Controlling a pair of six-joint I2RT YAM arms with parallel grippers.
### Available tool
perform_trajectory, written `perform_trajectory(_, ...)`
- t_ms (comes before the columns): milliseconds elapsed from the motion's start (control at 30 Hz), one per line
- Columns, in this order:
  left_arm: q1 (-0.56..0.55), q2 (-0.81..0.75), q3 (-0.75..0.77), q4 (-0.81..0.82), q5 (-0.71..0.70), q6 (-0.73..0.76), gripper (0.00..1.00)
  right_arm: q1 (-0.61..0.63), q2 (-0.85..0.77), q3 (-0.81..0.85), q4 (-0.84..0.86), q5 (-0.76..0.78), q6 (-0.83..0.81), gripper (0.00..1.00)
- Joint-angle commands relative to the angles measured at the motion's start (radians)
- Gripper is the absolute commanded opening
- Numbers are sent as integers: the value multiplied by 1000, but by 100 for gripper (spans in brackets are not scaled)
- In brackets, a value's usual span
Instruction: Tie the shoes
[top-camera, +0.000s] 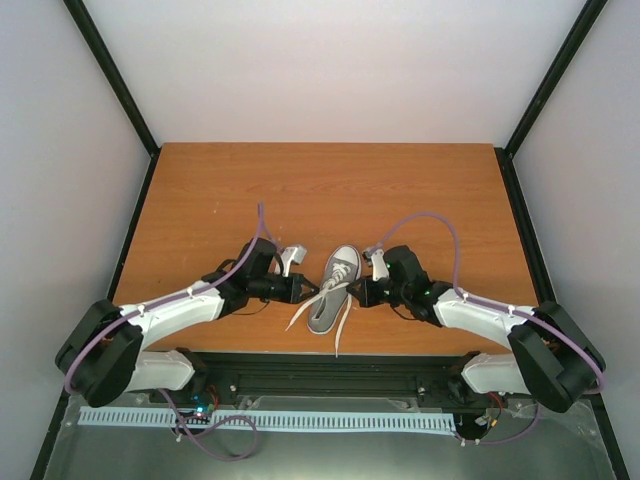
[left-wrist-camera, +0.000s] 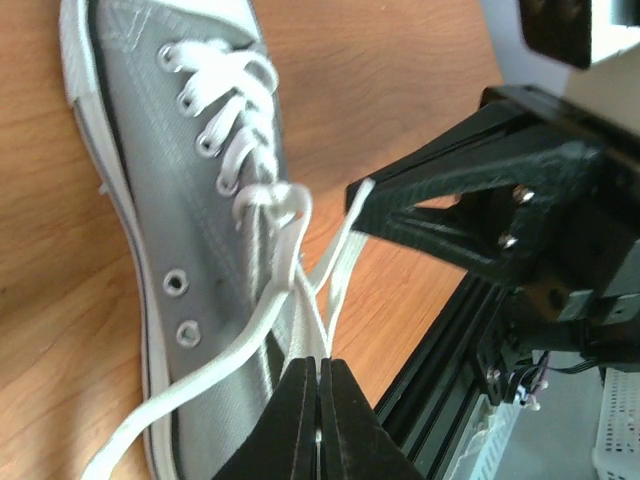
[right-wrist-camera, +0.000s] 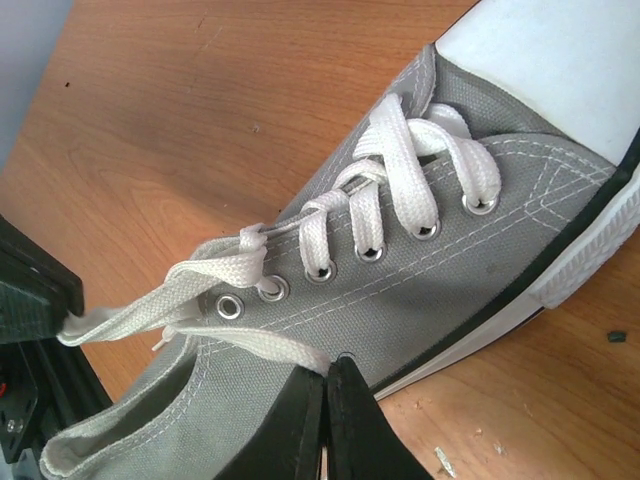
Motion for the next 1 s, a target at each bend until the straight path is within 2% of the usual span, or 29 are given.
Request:
perform_trajectory(0, -7, -40, -25, -81, -38, 45, 2, 5, -12, 37, -25, -8, 30, 3)
perform_trajectory(233, -7, -76, -91, -124, -67, 27, 9, 6, 8, 35, -12, -88, 22, 3)
perform_trajectory(333, -8, -94, -87, -170, -99, 33, 16, 7, 28, 42, -18, -118, 9, 3)
perform_trajectory(500, 9, -133, -16, -286, -181, 59, 38, 13, 65, 54, -16, -145, 0, 3)
perform_trajectory(567, 42, -147, 23, -327, -201, 65, 42, 15, 78, 58, -14, -148, -1, 3)
perform_trajectory(667, 64, -157, 74, -303, -198, 66, 50, 17, 95, 64, -10, -151, -2, 3)
perform_trajectory(833, 64, -27, 178, -246, -100, 85, 52, 19, 128, 87, -21, -163, -14, 3)
perform_trajectory(967, 64, 71, 232, -233, -65, 119, 46, 19, 139, 95, -16, -160, -12, 3)
